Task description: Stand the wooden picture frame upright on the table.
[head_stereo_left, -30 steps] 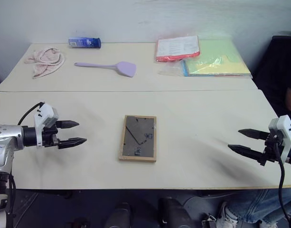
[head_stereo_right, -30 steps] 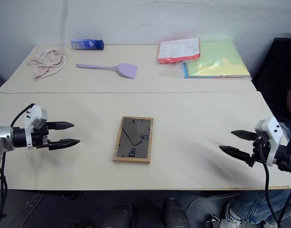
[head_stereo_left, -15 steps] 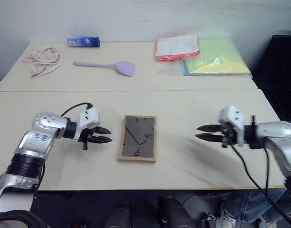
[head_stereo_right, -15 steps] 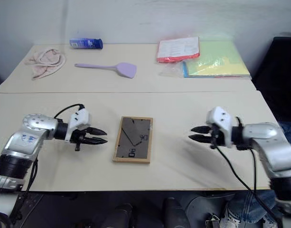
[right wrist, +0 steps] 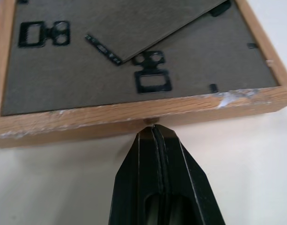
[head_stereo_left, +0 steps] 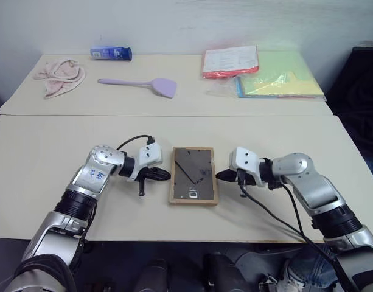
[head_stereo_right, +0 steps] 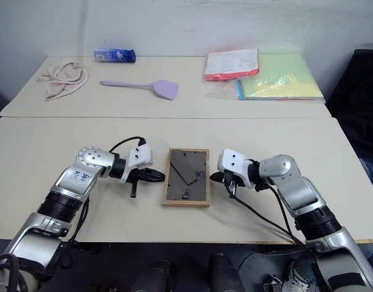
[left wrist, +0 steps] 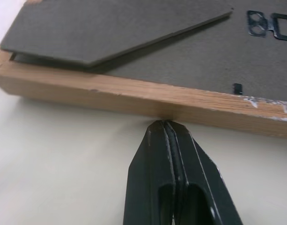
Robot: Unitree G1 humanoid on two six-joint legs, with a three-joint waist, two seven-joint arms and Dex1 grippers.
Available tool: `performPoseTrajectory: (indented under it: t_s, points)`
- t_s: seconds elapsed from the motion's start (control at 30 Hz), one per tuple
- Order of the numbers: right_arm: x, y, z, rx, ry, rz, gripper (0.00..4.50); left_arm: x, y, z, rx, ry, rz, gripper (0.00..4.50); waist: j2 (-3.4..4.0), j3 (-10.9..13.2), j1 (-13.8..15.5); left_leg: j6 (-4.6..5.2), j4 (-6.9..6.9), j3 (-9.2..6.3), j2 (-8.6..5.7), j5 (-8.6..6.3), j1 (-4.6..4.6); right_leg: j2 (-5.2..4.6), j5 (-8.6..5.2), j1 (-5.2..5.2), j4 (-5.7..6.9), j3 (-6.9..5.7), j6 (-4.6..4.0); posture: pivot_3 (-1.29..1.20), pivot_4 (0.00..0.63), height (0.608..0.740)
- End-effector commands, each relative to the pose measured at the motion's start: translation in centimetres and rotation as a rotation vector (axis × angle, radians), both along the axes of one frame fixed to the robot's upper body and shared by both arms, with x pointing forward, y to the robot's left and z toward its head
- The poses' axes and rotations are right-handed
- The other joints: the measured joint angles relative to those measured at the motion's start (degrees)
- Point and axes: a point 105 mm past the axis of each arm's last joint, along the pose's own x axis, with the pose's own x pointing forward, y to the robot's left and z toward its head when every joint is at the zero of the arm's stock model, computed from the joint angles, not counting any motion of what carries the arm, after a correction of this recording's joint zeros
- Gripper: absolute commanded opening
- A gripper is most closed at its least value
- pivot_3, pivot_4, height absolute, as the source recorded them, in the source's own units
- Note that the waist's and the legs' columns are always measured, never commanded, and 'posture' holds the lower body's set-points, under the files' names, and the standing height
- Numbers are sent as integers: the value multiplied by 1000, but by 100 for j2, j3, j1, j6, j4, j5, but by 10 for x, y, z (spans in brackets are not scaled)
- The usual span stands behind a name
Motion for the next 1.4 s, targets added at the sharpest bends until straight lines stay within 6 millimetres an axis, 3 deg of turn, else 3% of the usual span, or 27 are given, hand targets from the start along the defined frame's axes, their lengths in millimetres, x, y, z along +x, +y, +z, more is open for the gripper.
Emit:
performPoseTrajectory:
  t_s: [0.03, 0.13, 0.23, 0.5, 0.53, 0.77, 0.9, 1.0, 1.3, 1.33, 1.4]
  points:
    - [-8, 2, 7, -14, -31, 41, 0, 2, 22, 3, -38, 149, 135, 209, 0, 0, -24, 1, 2, 1, 0, -1, 1, 1, 0, -1, 7, 2, 0, 0, 150, 740]
    - [-15, 4, 3, -47, -45, 83, 0, -18, 32, 8, -141, 480, 204, 858, -1, 0, -108, 16, 2, 0, 3, -10, 2, 8, 0, -3, 28, 2, 0, 0, 150, 740]
    - [-15, 6, -1, -77, -71, 96, 0, -34, 31, 15, -194, 703, 221, 1844, 0, 0, -167, 14, -4, -2, 4, -9, 2, 9, -1, -4, 37, 2, -2, 0, 150, 740]
    - [-14, 10, -6, -126, -114, 134, 0, -34, 5, 0, -161, 837, 304, 4390, -2, 0, -88, 3, 12, -11, -3, -4, 2, -2, -1, 8, 29, -4, -2, 0, 150, 740]
    - [-14, 11, -7, -126, -114, 135, 0, -32, 1, -3, -161, 838, 316, 4464, -1, -1, -71, 3, 17, -11, -3, -4, 3, -2, -1, 10, 25, -4, -2, 0, 150, 740]
    - [-11, 20, -6, -108, -119, 134, 0, -36, -39, -15, -168, 869, 243, 4464, -3, -10, 26, 1, 33, -11, -6, -5, 22, -4, -1, 29, 20, -3, -2, 0, 150, 740]
    - [-11, 19, -6, -100, -116, 121, 0, -25, -60, -5, -254, 867, 246, 4464, -4, -11, 133, 5, 39, -14, -11, -7, 26, -7, -1, 39, 16, -6, -1, 0, 150, 740]
    - [-12, 15, -7, -105, -116, 110, 0, -18, -64, 3, -306, 841, 254, 3834, -5, -11, 142, 7, 45, -14, -13, -10, 22, -8, -1, 38, 16, -7, -1, 0, 150, 740]
    - [-11, -4, 6, -60, -123, 21, 0, -25, -40, 32, -374, 833, 179, 1024, -10, -7, 34, -7, 40, -12, -7, -9, 0, -1, -1, 7, 21, -6, -1, 0, 150, 740]
    - [-11, -6, 10, -44, -126, 6, 0, -26, -40, 36, -382, 830, 162, 811, -10, -7, 11, -8, 40, -12, -6, -9, 0, -1, -1, 7, 21, -6, -1, 0, 150, 740]
    - [-12, -8, 29, 47, -96, -46, 0, -28, -41, 44, -404, 815, 128, 831, -9, -3, 1, -8, 39, -12, -6, -8, 0, -1, -1, 7, 22, -6, -1, 0, 150, 740]
